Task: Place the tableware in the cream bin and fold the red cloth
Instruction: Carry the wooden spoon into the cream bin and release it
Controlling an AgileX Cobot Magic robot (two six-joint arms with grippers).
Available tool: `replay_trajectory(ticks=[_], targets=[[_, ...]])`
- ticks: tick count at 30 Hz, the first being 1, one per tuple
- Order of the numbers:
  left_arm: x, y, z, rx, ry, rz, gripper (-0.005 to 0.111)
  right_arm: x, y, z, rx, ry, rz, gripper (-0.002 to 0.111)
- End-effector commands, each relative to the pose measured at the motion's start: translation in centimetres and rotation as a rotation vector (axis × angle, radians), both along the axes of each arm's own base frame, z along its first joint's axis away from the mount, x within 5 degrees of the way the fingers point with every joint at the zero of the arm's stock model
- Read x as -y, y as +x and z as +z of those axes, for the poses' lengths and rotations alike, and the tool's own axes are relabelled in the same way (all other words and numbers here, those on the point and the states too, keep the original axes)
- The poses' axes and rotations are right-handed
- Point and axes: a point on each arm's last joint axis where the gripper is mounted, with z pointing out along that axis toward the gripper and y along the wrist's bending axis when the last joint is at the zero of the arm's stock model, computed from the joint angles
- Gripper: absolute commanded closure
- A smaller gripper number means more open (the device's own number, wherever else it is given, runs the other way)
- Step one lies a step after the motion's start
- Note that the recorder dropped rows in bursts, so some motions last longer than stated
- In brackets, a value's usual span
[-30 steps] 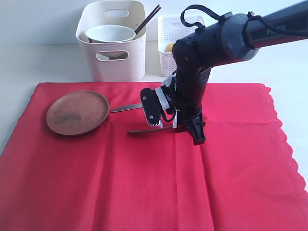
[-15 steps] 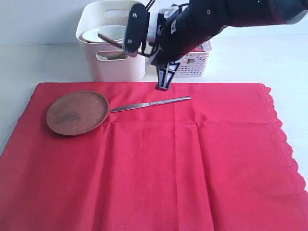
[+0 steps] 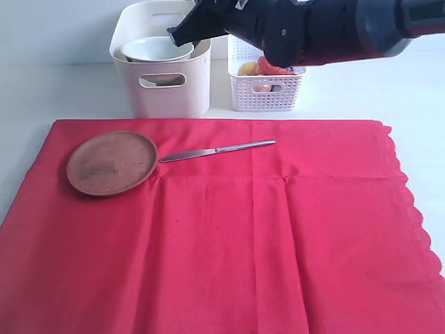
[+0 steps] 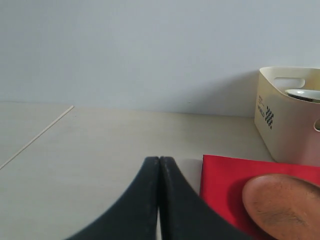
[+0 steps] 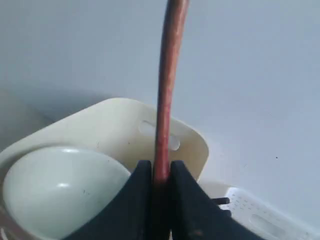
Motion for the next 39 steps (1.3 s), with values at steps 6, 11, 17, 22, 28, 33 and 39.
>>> replay_trajectory(ticks=[6, 11, 17, 22, 28, 33, 39], targets=[[0.0, 0.0, 0.0, 0.007, -0.012, 0.002, 0.106, -2.9, 2.7, -1.8, -0.028, 0.266, 0.009, 0.108], [0.0, 0.0, 0.0, 0.007, -0.012, 0.002, 0.106, -4.8, 4.8, -2.9, -0.017, 0.313, 0.015, 0.108], [0.0, 0.0, 0.0, 0.007, -0.012, 0.002, 0.106, -6.6, 6.7, -5.4, -0.07, 0.401, 0.005, 0.108], [0.0, 0.0, 0.0, 0.007, -0.012, 0.002, 0.106, -7.4, 7.5, -7.3, -0.148, 0.353, 0.0, 0.103], [0.0, 0.0, 0.0, 0.007, -0.012, 0.002, 0.106, -7.5, 7.7, -7.5, -0.195, 0.348, -0.012, 0.072], [0.0, 0.0, 0.0, 0.007, -0.012, 0.002, 0.106, -7.5, 7.7, -7.4, -0.193, 0.35, -0.012, 0.049], [0.0, 0.0, 0.0, 0.007, -0.012, 0.002, 0.106, -7.4, 7.4, -5.7, -0.213, 0.339, -0.006, 0.036]])
